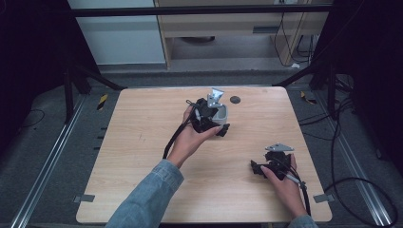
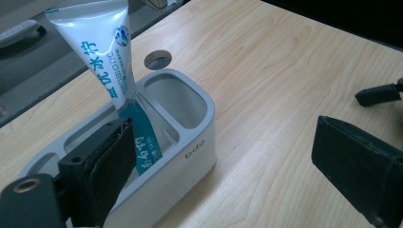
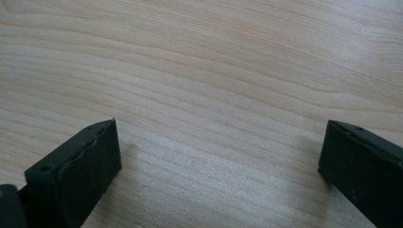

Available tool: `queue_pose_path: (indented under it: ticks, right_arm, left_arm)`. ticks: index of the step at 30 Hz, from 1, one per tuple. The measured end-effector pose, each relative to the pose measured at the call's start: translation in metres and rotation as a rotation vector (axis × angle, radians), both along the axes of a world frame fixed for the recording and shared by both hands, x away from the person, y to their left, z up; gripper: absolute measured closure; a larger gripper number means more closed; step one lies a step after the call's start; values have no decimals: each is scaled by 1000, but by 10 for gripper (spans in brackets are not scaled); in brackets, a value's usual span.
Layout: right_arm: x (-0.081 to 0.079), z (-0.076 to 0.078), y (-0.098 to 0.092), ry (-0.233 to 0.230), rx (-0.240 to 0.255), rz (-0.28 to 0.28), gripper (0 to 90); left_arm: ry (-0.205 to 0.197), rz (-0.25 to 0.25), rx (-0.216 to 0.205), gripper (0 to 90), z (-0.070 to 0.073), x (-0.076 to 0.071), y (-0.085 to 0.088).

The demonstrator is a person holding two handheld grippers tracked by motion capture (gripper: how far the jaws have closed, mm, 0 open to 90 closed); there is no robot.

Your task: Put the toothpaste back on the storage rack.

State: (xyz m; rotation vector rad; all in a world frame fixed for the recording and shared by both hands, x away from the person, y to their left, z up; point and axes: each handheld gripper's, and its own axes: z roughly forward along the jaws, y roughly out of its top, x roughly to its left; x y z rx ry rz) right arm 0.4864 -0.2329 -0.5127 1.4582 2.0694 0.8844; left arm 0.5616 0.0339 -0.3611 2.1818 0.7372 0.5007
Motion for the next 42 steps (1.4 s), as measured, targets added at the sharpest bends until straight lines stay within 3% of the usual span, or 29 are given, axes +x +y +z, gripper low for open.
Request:
queue_pose_path:
  ticks: [12,23,25,28,33,37,40,42]
  right_arm:
    - [0,0,0,0,0,0,4]
    - [0,0,0,0,0,0,4]
    - [0,0,0,0,0,0,5]
    - [0,0,0,0,0,0,4]
    - [0,0,0,0,0,0,5]
    - [0,0,0,0,0,0,4]
    - [0,0,0,0,-1,1,5]
    - [0,0,0,2,3,1,5]
  left_arm:
    - [-8,-14,23,71,2,-22,23]
    - [18,6,42,66,-15,-36,51]
    - [19,22,46,64,-19,-38,59]
    - [40,50,17,64,-27,-39,72]
    - [61,101,32,67,-43,-39,95]
    - [78,142,7,70,-54,-40,113]
    - [84,173,12,76,-65,-39,124]
    - [96,184,38,78,-70,-37,128]
